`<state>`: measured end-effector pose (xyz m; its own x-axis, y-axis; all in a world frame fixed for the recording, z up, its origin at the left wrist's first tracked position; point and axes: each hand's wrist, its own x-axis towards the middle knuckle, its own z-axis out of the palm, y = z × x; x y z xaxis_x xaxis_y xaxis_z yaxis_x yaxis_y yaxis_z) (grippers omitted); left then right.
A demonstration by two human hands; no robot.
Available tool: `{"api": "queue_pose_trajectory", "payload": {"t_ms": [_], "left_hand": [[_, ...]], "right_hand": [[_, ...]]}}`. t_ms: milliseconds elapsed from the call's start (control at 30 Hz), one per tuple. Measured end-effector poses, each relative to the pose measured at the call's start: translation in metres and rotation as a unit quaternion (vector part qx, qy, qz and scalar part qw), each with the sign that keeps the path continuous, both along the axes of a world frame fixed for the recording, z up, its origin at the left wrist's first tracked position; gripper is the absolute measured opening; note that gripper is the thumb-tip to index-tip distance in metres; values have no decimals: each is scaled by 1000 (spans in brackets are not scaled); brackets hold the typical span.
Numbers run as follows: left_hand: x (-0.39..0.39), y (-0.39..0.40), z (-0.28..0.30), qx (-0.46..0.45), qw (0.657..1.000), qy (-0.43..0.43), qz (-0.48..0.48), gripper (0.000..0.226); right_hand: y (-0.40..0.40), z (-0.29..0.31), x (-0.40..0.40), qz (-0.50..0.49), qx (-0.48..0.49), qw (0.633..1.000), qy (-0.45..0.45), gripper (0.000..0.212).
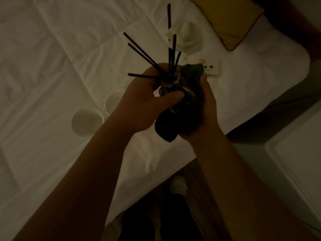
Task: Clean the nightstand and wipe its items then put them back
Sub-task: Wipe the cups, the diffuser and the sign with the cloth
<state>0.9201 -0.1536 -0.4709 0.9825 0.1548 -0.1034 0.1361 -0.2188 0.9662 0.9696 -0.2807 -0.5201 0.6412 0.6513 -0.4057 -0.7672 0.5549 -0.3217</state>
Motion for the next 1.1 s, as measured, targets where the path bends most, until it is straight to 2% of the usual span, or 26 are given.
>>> {"api": "queue_pose_trajectory", "payload": {"t_ms": [133, 200, 333, 433, 567, 667, 733, 867, 1000, 1100], "left_hand": [[2, 14, 0, 63, 995, 19, -68, 46], [1, 11, -2, 98, 993, 37, -60, 49], [-8, -22, -3, 173, 978, 53, 105, 47], [-12, -37, -2, 178, 971, 26, 159, 60], [-9, -37, -1, 164, 957, -2, 240, 39], [-13, -29, 0, 174, 965, -4, 197, 41], [-15, -19, 3, 153, 979, -13, 137, 46], [-16, -2, 9, 104, 994, 12, 7, 49], [-12, 4, 6, 156, 987, -13, 37, 33], [-13, -1, 2, 113, 988, 6, 106, 21]], "right_hand": [[-1, -3, -5, 57, -5, 998, -5, 51], [-1, -5, -13, 50, 1, 999, 7, 48], [0, -1, -14, 2, 41, 999, -5, 52], [3, -4, -12, -23, 0, 998, -58, 81], [4, -1, -15, 5, -37, 997, -65, 75], [-2, 3, -11, 17, -62, 998, -24, 68], [-7, 6, -6, 26, -47, 999, -1, 58], [-15, 3, -2, 97, -11, 994, 50, 68], [-21, 2, -3, 169, -89, 982, 2, 63], [-25, 4, -8, 150, -130, 978, -65, 57]]}}
